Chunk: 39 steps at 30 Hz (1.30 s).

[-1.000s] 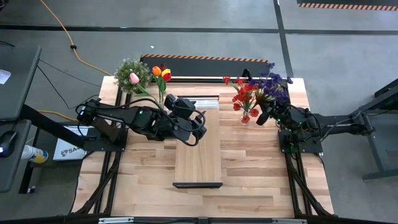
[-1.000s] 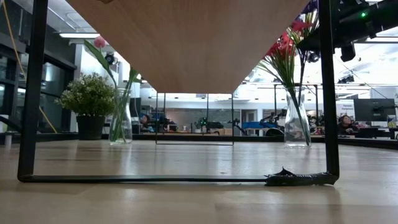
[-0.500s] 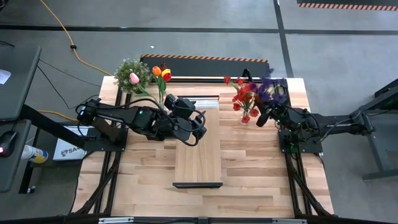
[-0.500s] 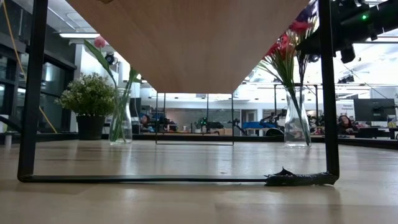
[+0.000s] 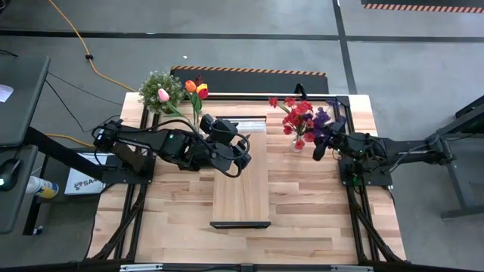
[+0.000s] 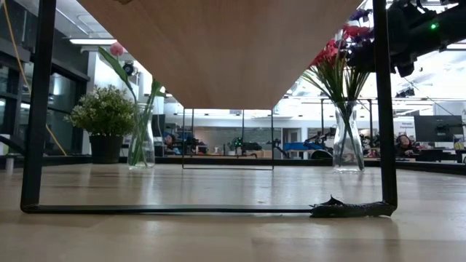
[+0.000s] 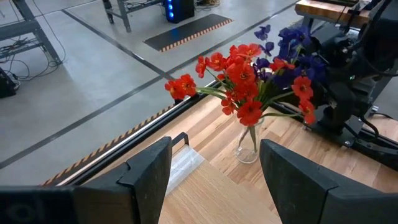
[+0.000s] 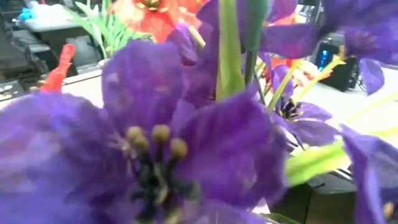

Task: Pick and place flowers into a vace then onto a shelf
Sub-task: Put the purple flowers into the right transparent vase

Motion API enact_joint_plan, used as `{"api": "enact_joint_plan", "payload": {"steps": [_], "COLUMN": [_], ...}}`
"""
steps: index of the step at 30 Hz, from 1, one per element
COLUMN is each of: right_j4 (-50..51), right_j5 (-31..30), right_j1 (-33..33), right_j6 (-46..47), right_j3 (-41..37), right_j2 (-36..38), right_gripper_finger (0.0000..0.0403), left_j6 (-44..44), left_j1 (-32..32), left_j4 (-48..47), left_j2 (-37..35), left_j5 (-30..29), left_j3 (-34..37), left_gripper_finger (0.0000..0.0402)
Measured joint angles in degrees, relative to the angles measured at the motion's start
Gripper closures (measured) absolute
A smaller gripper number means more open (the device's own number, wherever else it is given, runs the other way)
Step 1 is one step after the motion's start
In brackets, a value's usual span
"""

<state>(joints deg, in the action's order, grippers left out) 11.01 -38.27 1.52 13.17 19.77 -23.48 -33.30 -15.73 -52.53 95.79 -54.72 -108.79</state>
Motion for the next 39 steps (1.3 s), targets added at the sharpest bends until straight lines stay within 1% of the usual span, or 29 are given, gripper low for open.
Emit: {"api": "enact_joint_plan", "payload": {"steps": [6,9,16,22,26,34,39], "right_j4": [2.56,6.76,20.38,21.64,24.66,31.69,33.19], "right_j5": [0.49,1.5,4.53,4.72,5.42,10.67,14.9], "right_j1": [0.0,0.0,0.0,0.0,0.0,0.0,0.01], "right_j6": [-1.64,-1.64,-1.62,-1.76,-1.39,-1.2,-0.14], "right_j3": [0.05,0.78,8.01,11.67,14.19,20.28,23.19], "right_j2": [3.1,4.54,4.8,4.91,4.91,4.91,4.8], "right_gripper_finger": [0.0217,0.0215,0.0212,0.0212,0.0212,0.0213,0.0213], "left_j6": [0.0,0.0,0.0,0.0,0.0,0.0,0.0], "left_j1": [0.0,0.0,0.02,0.02,0.02,0.02,0.0], "left_j4": [0.0,0.0,0.0,-0.02,-0.02,-0.04,-0.06], "left_j2": [0.0,0.0,0.0,-0.01,0.0,0.0,0.0], "left_j5": [0.0,0.0,-0.31,-0.42,-0.48,-0.46,0.08], "left_j3": [0.0,0.0,0.0,0.0,0.0,0.0,0.0], "left_gripper_finger": [0.0126,0.0126,0.0126,0.0126,0.0126,0.0126,0.0126]}}
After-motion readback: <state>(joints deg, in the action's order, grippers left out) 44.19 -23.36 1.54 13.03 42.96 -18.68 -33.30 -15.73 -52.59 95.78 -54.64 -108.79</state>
